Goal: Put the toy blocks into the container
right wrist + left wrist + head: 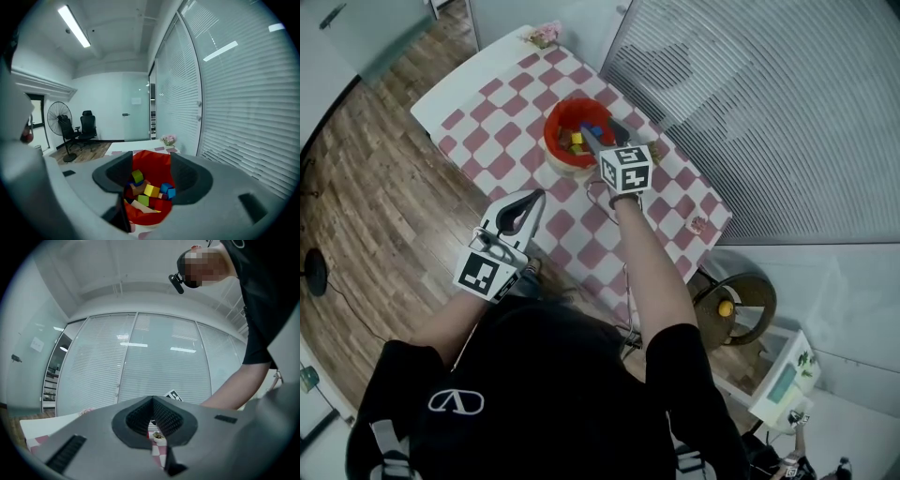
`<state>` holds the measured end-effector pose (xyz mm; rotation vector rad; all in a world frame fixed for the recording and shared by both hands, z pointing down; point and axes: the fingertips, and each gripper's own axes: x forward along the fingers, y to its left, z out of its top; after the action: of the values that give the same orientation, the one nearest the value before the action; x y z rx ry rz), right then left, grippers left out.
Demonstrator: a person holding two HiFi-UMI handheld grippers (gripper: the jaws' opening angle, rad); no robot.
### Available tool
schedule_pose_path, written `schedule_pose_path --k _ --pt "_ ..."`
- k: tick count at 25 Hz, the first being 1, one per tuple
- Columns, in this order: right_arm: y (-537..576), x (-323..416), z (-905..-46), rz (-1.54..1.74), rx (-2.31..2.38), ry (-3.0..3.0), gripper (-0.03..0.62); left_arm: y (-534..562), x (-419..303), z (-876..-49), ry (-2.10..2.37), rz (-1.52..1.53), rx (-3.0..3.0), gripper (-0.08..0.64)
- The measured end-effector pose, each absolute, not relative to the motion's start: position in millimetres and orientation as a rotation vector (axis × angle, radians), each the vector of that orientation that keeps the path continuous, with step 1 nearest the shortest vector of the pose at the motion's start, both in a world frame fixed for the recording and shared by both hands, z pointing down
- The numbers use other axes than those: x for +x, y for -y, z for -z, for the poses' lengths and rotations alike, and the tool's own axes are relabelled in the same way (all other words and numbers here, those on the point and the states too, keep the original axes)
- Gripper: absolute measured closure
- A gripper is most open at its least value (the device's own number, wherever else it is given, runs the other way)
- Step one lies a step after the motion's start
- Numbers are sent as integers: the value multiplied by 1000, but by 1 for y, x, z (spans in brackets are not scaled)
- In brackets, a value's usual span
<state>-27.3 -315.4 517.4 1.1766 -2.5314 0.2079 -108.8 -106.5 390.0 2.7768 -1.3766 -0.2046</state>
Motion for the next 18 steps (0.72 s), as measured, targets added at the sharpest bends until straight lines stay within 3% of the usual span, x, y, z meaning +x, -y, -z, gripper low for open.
schedule_pose_path --k 9,12,18 --pt "279 0 -456 -91 1272 2634 380 107 -99 -390 1338 192 2798 554" --pt "251 19 -421 -35 1352 2687 433 111 -91 -379 1330 253 2820 554" --pt "182 60 -375 50 1466 2745 447 110 -62 -392 1190 190 2840 554"
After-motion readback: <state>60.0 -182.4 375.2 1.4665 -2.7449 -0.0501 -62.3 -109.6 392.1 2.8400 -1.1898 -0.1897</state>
